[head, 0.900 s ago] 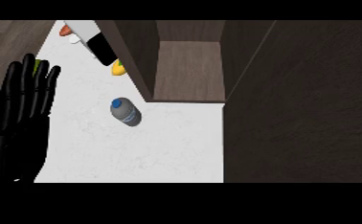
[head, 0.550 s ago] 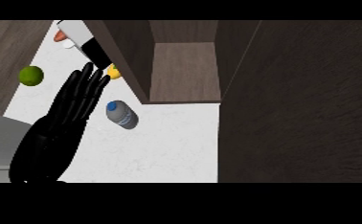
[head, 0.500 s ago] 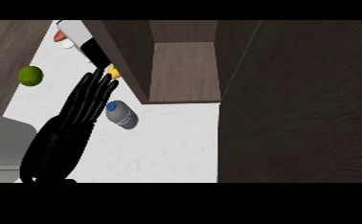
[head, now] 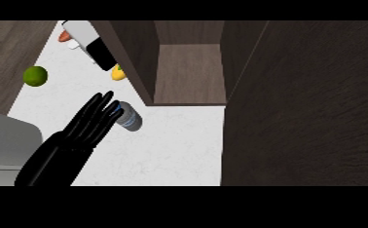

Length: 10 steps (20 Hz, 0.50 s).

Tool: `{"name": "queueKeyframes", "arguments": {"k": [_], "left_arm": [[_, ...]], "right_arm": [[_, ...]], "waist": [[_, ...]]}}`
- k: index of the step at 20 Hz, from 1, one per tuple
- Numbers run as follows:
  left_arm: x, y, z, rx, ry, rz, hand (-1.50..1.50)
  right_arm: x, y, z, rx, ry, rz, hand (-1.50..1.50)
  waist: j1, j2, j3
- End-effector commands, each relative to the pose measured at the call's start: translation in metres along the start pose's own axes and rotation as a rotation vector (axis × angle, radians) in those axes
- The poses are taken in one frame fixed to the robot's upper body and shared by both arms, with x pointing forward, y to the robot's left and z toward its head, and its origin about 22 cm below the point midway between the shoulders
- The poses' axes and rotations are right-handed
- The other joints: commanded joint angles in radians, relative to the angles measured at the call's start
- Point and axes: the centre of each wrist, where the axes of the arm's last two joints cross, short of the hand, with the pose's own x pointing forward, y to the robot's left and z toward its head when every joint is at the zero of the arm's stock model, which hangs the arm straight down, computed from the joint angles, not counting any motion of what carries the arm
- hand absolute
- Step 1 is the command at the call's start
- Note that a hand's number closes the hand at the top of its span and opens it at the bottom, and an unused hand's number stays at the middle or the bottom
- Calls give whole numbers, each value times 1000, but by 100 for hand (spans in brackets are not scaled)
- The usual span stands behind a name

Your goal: Pick up the bottled water, place it into the cabinet and close the cabinet

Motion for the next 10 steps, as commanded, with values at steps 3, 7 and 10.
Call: {"name": "queueKeyframes", "arguments": {"k": [3,7,10], "left_arm": [[1,27,15,-9,31,34,-150],[7,25,31,-6,38,10,-150],[5,42,32,-2,38,0,-150]], "right_arm": [[1,-11,27,17,27,-39,-150],[-5,-1,28,8,14,-40,-150],[3,-11,35,14,14,-13,-150]], "waist": [[4,-2,0],[7,-2,0],[5,-1,-1]]}}
